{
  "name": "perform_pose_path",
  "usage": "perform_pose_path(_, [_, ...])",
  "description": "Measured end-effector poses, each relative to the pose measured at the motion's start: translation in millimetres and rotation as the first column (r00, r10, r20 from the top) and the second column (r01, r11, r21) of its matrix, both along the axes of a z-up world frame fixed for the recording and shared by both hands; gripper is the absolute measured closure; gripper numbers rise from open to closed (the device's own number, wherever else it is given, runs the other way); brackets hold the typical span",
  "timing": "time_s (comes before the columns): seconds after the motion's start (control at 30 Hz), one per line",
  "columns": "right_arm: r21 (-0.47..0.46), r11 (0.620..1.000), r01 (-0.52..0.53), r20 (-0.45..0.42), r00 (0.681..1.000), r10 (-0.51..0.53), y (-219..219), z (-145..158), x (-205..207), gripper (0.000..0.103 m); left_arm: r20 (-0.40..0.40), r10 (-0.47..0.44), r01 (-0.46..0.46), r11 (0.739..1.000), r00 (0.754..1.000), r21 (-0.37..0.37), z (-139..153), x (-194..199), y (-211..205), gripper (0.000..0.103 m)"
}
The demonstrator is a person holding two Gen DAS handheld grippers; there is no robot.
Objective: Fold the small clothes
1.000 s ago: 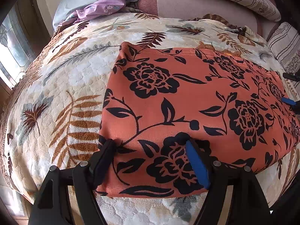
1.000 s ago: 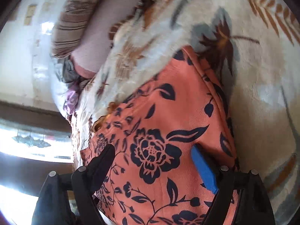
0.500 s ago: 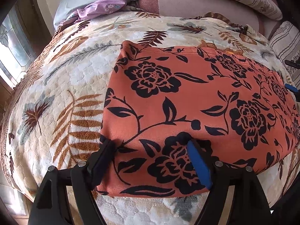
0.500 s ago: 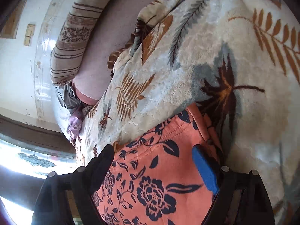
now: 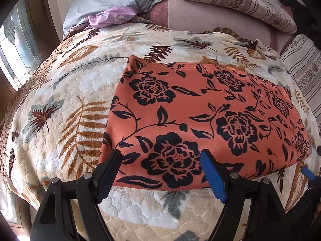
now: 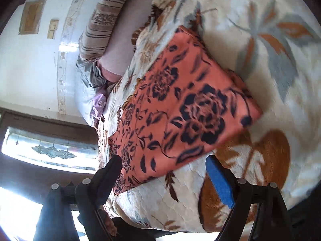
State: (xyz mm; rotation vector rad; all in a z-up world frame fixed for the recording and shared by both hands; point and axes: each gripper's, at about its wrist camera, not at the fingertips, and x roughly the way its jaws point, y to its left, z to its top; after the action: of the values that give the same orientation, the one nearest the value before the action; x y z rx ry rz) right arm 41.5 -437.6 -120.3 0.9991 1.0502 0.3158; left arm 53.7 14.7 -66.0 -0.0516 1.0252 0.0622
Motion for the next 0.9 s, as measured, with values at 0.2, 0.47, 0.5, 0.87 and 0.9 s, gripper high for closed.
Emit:
perform_pose_path(0.2, [0.070, 0.984, 0.167, -0.043, 0.986, -0.164, -25, -21, 4, 0.014, 0.011, -0.021, 0.021, 0.999, 1.000, -0.043, 1, 12, -31, 0.022])
perform_pose_path(0.47, [-0.020, 0.984, 0.175, -0.025, 0.984, -0.176, -28, -20, 36, 0.049, -0.009, -0.041, 0.041, 0.999, 0.999, -0.021, -22, 39, -73, 0.022])
perform_pose_path(0.5, [-0.028, 0.985, 0.173, -0.028, 0.984, -0.173, -27, -22, 37, 0.055, -0.032, -0.047, 0.047, 0.999, 0.998, 0.013, -31, 42, -78, 0.022])
perform_pose_path(0.87, [-0.002, 0.989, 0.151, 0.032, 0.988, -0.150, -32, -31, 34, 0.050, 0.071, -0.048, 0.043, 0.996, 0.996, 0.075, -8, 36, -88, 0.019])
perform_pose_path(0.9, [0.002, 0.988, 0.151, 0.035, 0.988, -0.151, -32, -31, 34, 0.049, 0.030, -0.053, 0.050, 0.995, 0.998, 0.089, -16, 42, -92, 0.019])
